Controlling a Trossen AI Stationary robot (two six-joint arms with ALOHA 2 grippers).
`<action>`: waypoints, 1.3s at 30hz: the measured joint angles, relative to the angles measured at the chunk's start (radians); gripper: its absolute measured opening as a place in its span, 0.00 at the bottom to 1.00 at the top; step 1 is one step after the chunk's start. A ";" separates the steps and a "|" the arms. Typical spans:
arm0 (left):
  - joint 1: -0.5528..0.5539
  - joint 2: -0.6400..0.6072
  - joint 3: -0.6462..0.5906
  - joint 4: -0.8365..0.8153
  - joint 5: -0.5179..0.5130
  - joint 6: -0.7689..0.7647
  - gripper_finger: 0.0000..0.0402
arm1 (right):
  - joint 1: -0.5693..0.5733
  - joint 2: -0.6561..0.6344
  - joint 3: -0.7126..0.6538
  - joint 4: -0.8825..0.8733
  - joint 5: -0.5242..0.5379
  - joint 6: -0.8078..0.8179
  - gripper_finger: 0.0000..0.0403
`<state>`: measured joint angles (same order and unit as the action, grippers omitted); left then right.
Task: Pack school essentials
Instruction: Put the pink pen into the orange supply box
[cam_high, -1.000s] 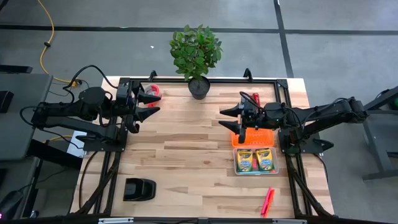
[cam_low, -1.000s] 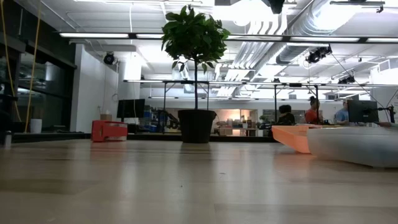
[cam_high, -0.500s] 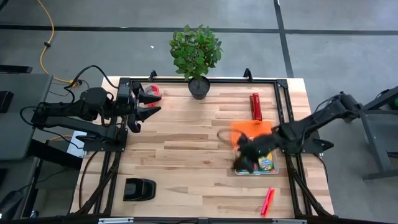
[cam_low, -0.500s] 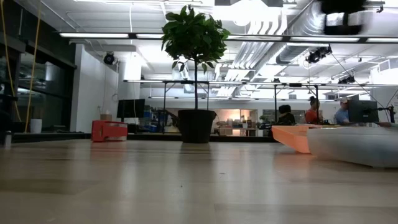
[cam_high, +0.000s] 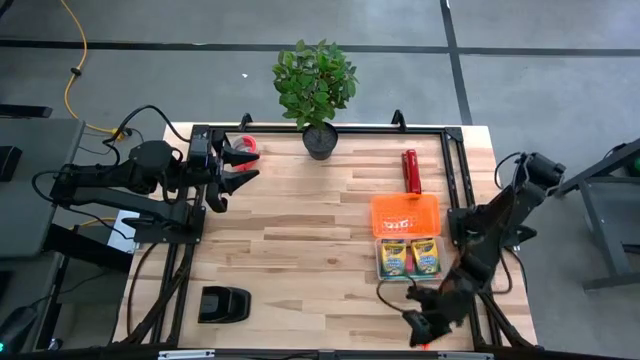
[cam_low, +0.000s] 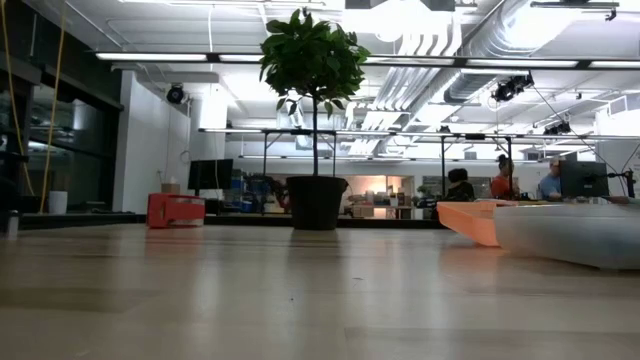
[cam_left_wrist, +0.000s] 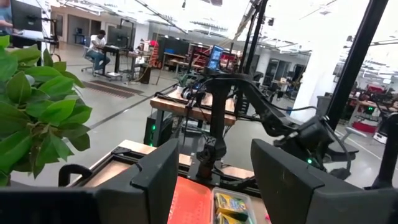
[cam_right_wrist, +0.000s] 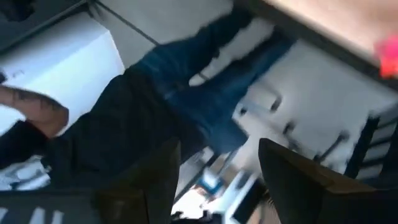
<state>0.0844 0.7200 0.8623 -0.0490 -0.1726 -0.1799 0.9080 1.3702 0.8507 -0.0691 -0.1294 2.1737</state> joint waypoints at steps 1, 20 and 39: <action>0.000 0.000 0.000 0.000 0.000 0.000 0.47 | 0.013 0.015 0.002 0.006 -0.004 0.021 0.52; 0.000 0.000 0.000 -0.008 0.003 0.000 0.47 | 0.025 0.223 0.123 -0.524 -0.131 0.088 0.36; 0.000 0.000 0.000 -0.008 -0.005 0.000 0.47 | -0.006 0.275 0.051 -0.443 -0.121 0.094 0.36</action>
<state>0.0842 0.7200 0.8623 -0.0570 -0.1772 -0.1802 0.9020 1.6455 0.9016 -0.5117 -0.2508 2.2677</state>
